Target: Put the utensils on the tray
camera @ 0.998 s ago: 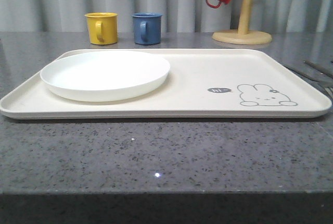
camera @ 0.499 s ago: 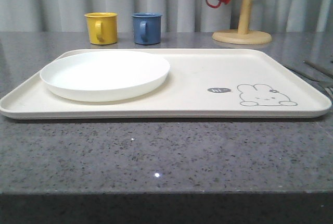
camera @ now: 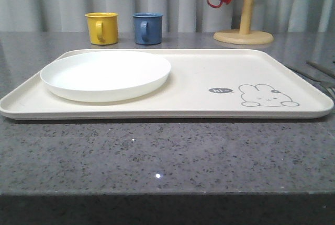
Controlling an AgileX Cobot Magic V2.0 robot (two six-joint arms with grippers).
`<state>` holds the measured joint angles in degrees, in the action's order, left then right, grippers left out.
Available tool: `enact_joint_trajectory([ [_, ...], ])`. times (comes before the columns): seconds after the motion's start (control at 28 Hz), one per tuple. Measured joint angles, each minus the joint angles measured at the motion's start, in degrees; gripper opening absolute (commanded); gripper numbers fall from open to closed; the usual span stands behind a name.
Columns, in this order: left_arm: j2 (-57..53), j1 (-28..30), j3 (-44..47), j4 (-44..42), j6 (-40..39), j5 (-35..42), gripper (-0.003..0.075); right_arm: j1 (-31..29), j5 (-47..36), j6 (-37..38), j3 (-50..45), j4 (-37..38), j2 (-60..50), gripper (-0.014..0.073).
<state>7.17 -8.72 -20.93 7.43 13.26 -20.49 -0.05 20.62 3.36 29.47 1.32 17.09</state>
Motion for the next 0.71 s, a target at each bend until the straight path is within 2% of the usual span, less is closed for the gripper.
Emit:
enact_joint_trajectory([
  [0.21, 0.0, 0.0, 0.0, 0.0, 0.0, 0.0, -0.0018, 0.0, 0.2, 0.0, 0.4, -0.1, 1.8, 0.0654],
  [0.43, 0.0, 0.0, 0.0, 0.0, 0.0, 0.1, -0.0018, 0.0, 4.0, 0.0, 4.6, -0.1, 11.3, 0.0648],
  [0.53, 0.0, 0.0, 0.0, 0.0, 0.0, 0.1, -0.0018, 0.0, 6.5, 0.0, 7.7, -0.1, 17.6, 0.0598],
  [0.71, 0.0, 0.0, 0.0, 0.0, 0.0, 0.1, -0.0018, 0.4, 8.9, 0.0, 12.0, -0.1, 26.9, 0.0432],
])
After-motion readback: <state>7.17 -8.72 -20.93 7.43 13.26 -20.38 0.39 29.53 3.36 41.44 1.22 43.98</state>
